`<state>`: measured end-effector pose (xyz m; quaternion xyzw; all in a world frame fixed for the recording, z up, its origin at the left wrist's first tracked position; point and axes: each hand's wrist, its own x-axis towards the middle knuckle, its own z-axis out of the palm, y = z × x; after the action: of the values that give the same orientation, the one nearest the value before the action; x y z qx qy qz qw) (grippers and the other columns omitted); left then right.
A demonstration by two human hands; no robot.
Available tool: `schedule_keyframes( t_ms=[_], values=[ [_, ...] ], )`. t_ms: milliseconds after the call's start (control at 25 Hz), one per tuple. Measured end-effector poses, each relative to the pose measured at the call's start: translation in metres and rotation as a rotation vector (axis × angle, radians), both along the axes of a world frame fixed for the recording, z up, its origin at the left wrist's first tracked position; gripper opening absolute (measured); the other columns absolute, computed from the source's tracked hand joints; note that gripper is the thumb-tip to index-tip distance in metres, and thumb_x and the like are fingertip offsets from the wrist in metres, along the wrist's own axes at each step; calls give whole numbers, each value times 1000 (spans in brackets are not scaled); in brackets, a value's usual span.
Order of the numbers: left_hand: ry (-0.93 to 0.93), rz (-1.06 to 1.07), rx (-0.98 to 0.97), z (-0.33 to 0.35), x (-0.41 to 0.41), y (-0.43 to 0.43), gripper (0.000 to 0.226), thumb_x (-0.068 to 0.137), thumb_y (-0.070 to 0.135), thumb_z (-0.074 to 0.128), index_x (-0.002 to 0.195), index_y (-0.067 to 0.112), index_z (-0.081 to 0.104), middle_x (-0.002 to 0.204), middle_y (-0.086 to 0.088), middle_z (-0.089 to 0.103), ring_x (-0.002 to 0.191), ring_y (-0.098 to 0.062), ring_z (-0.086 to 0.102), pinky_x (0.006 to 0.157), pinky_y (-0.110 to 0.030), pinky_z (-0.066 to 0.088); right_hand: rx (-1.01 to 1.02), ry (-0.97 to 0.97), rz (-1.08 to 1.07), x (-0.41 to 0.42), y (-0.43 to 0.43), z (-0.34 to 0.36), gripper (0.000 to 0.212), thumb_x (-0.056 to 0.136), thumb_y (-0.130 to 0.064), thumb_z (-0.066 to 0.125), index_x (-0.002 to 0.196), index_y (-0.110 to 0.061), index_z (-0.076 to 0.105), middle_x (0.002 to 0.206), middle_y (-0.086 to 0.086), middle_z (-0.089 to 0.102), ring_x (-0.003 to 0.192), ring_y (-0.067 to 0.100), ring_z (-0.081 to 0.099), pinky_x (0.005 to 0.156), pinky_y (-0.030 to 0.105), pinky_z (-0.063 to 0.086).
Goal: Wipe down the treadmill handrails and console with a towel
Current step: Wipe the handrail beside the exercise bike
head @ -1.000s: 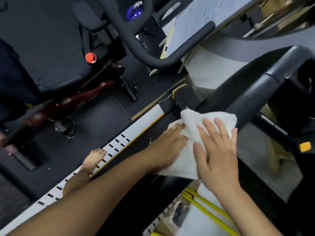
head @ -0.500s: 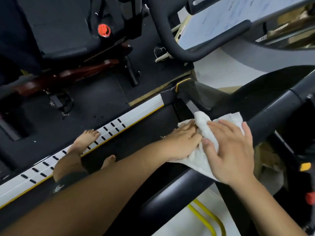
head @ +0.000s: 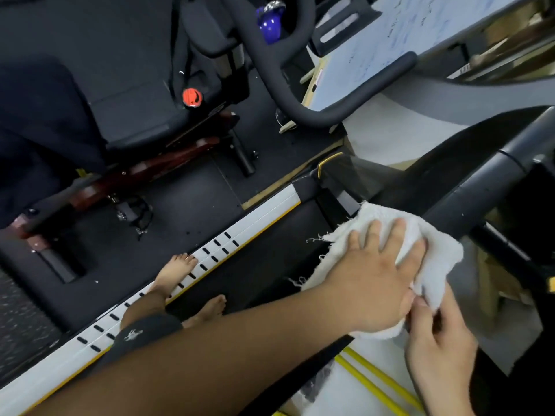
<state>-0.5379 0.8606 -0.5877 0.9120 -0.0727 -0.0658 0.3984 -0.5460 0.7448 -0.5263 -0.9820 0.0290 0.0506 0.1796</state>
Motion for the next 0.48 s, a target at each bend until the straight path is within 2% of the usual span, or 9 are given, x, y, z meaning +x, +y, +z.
schedule_keyframes(
  t_ms=[80, 160, 280, 360, 440, 480],
  values=[
    [-42, 5, 96, 2, 16, -10, 79, 96, 43, 42, 157, 13, 0, 162, -23, -7, 145, -49, 6, 115, -62, 14, 298, -8, -147, 8, 10, -1, 34, 96, -32, 50, 128, -41, 58, 105, -18, 68, 104, 5, 61, 86, 31, 45],
    [-74, 16, 166, 2, 27, -19, 79, 94, 42, 43, 157, 14, 4, 162, -24, -3, 145, -49, 8, 114, -62, 16, 622, 14, -331, 15, 14, -6, 31, 95, -32, 52, 123, -36, 63, 112, -15, 70, 109, 8, 63, 90, 34, 47],
    [-129, 48, 244, 4, 35, -26, 71, 95, 41, 42, 157, 18, 16, 163, -21, 4, 145, -47, 11, 113, -60, 18, 926, 108, -632, 33, 6, -27, 31, 95, -40, 53, 118, -23, 65, 108, -3, 71, 107, 18, 64, 91, 37, 49],
    [-133, 19, 275, 7, 38, -24, 68, 97, 43, 39, 157, 20, 16, 164, -19, 2, 147, -45, 7, 116, -58, 15, 1037, 206, -731, 40, -1, -41, 39, 92, -52, 54, 113, -21, 64, 108, 2, 71, 103, 22, 66, 93, 39, 51],
    [-144, -55, 285, 8, 36, -17, 68, 98, 43, 40, 157, 22, 16, 165, -16, 0, 149, -43, 0, 118, -56, 11, 1062, 275, -712, 31, 1, -53, 31, 97, -46, 50, 109, -20, 62, 98, 2, 69, 93, 19, 66, 79, 21, 54],
    [-166, -80, 281, 7, 28, -11, 66, 99, 43, 41, 157, 22, 18, 165, -15, 1, 149, -42, -2, 119, -56, 11, 1024, 280, -664, 21, 3, -59, 26, 101, -39, 46, 113, -21, 61, 99, 0, 66, 96, 19, 65, 72, 13, 51]
  ],
)
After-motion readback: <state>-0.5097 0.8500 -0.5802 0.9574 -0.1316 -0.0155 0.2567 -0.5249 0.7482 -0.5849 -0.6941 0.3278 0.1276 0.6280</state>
